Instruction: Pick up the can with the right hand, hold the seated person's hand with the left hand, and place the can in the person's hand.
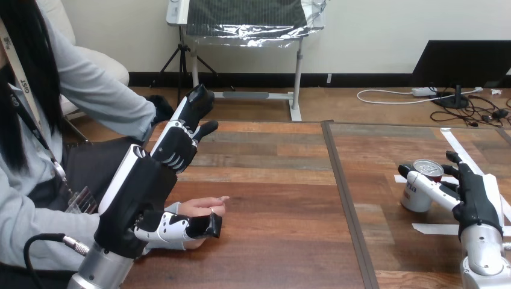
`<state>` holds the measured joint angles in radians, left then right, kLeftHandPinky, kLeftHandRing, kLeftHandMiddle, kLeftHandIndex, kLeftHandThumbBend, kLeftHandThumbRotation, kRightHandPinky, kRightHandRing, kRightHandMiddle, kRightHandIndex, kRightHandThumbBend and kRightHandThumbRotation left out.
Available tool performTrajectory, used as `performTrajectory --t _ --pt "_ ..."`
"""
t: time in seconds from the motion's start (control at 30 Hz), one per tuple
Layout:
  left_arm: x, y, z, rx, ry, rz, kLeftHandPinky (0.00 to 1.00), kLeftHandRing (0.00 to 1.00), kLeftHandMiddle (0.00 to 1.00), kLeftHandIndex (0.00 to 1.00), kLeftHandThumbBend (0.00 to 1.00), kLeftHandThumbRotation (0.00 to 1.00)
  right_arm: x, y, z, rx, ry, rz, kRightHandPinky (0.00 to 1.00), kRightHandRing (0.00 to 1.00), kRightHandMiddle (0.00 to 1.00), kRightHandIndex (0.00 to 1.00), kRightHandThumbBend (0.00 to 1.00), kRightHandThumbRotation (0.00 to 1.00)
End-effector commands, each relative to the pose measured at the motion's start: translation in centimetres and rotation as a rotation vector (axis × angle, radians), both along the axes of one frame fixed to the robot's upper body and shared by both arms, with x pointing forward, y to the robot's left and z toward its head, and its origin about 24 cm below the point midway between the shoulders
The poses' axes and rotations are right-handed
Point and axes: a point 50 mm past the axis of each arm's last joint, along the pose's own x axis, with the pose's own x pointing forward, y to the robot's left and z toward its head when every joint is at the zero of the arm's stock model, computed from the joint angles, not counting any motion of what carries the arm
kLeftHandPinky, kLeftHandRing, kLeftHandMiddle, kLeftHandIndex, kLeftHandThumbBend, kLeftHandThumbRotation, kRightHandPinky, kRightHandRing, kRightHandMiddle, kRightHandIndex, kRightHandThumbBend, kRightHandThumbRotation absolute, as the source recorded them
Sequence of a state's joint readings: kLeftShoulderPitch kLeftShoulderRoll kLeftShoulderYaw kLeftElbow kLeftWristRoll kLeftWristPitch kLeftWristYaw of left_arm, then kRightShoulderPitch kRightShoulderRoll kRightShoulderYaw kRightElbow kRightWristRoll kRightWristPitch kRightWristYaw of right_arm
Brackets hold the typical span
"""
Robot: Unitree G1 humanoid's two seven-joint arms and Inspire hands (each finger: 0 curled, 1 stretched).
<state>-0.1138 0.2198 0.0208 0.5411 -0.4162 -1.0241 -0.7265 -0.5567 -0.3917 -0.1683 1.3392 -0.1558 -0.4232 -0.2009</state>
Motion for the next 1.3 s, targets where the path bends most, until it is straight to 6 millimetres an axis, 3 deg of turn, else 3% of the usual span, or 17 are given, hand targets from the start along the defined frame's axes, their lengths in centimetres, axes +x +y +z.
performTrajectory --t 0.0,0.13,0.63,1.27 --pt "0.57 0.14 1.73 0.003 -0.088 0.011 0.91 1.00 1.00 1.00 1.00 0.52 2.83 1.21 2.82 0.000 -0.093 0.034 0.64 0.74 0.88 0.93 1.00 0.47" --pt "0.54 0.15 1.71 0.003 -0.089 0.012 0.90 1.00 1.00 1.00 1.00 0.52 2.88 1.31 2.84 -0.003 -0.093 0.037 0.60 0.73 0.87 0.93 1.00 0.48" --pt "0.44 0.08 1.57 -0.009 -0.084 0.003 0.91 1.00 1.00 1.00 1.00 0.51 3.03 1.75 2.85 0.013 -0.103 0.054 0.74 0.82 0.88 0.92 1.00 0.45" --pt "0.39 0.05 1.52 -0.011 -0.084 -0.001 0.91 1.00 1.00 0.99 1.00 0.51 3.19 2.05 2.85 0.024 -0.097 0.075 0.72 0.78 0.90 0.93 1.00 0.45"
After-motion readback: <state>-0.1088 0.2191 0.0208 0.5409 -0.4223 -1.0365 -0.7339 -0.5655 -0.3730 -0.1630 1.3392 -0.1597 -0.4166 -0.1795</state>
